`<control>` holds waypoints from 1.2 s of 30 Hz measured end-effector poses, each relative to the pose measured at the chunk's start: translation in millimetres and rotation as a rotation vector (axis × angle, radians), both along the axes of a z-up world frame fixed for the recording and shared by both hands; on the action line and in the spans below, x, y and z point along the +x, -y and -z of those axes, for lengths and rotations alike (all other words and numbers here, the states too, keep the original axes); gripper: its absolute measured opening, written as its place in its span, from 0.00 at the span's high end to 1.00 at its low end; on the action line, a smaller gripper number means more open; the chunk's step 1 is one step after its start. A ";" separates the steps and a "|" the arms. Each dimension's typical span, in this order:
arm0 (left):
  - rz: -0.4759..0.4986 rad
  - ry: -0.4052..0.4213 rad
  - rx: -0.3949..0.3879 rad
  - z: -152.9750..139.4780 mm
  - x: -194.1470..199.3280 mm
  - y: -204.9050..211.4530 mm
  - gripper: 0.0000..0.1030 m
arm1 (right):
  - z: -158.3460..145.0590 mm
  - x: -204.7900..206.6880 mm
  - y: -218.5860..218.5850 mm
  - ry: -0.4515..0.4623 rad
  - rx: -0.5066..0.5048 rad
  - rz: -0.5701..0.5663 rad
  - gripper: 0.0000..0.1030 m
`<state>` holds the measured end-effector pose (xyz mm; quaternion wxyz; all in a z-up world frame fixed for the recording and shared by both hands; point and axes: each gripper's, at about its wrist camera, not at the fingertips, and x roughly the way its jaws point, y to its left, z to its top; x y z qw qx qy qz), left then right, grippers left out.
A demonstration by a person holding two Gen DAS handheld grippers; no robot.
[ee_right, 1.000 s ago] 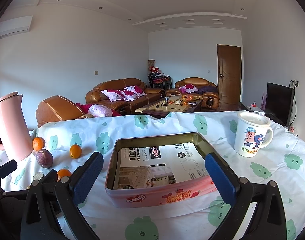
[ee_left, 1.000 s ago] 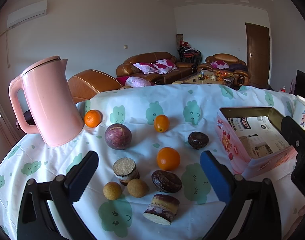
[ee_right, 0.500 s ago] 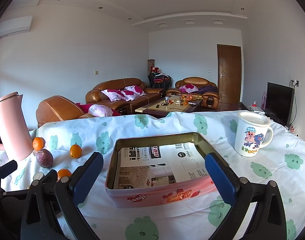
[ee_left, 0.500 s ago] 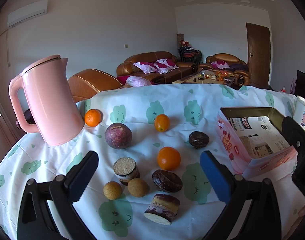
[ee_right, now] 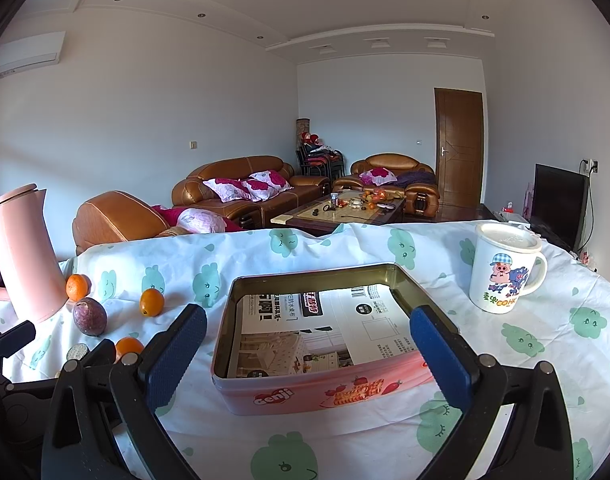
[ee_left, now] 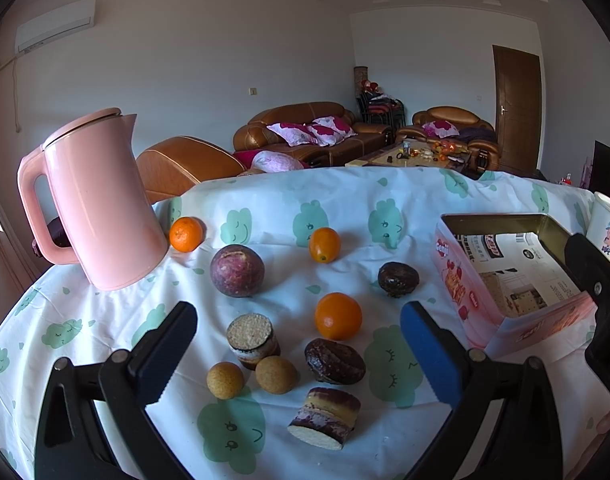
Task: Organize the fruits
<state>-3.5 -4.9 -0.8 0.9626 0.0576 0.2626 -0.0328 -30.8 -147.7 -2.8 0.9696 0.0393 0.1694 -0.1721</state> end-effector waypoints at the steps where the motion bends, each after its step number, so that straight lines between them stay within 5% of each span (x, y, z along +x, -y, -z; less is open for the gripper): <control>1: 0.000 0.000 0.000 -0.1 0.0 -0.1 0.00 | 0.2 0.0 0.0 0.000 0.000 0.000 0.01; 30: 0.007 -0.013 -0.012 1.6 1.5 -2.6 0.00 | -0.1 0.8 -2.4 -0.008 -0.002 -0.014 0.01; 36: -0.064 0.012 0.055 -2.4 -10.2 -23.4 0.00 | 2.6 3.4 -15.0 -0.029 -0.019 -0.075 0.01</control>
